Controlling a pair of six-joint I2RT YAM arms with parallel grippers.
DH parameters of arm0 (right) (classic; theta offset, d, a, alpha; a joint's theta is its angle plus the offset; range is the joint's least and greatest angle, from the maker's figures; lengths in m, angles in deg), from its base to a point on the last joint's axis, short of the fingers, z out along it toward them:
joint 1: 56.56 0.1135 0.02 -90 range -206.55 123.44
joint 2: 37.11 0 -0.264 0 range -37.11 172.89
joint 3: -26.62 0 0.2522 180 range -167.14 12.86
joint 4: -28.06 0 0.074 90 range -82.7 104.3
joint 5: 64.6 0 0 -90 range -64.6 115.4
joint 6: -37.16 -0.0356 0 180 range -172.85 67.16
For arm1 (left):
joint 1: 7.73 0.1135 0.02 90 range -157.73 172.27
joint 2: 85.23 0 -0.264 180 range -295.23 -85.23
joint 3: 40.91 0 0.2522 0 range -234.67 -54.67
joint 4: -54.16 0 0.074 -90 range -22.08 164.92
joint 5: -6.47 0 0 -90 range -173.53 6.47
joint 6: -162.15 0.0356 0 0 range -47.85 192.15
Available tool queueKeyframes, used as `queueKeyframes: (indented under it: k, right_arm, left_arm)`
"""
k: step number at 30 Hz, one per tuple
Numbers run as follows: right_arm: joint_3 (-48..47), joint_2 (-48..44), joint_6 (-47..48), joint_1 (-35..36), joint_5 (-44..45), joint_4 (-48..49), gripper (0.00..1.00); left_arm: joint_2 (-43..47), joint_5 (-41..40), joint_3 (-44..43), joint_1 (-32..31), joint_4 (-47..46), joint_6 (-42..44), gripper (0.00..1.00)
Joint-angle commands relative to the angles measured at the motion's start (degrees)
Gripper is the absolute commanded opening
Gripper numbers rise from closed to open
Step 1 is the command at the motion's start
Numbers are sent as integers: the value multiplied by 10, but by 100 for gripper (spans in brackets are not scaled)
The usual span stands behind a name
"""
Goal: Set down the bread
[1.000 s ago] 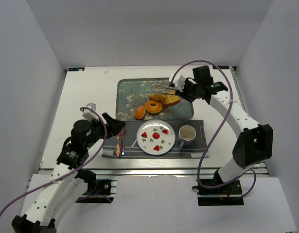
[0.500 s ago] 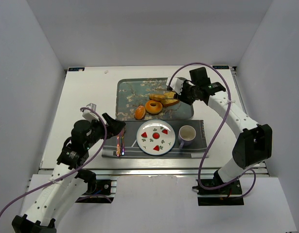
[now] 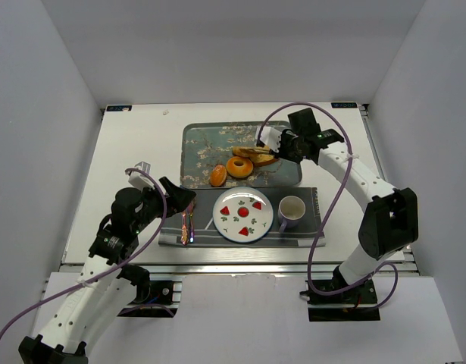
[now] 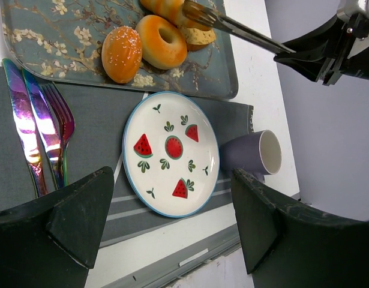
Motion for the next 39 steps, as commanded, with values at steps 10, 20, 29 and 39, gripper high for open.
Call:
queueKeyframes:
  k: [10,20,29,39]
  right_arm:
    - [-23,-58,-46,-2,-69,-27,3]
    - [56,-195,4,-2,-186,-91,2]
    - [163,-264,106,0,-215,-182,6]
    - [166,-256,109,10,-213,-198,46]
  left_arm:
    - [15,-1,-2,0,6,-3,88]
    - [25,-4,2,0,9,-4,88]
    - [20,1,4,0,1,-6,88]
    - [24,1,3,0,8,-6,88]
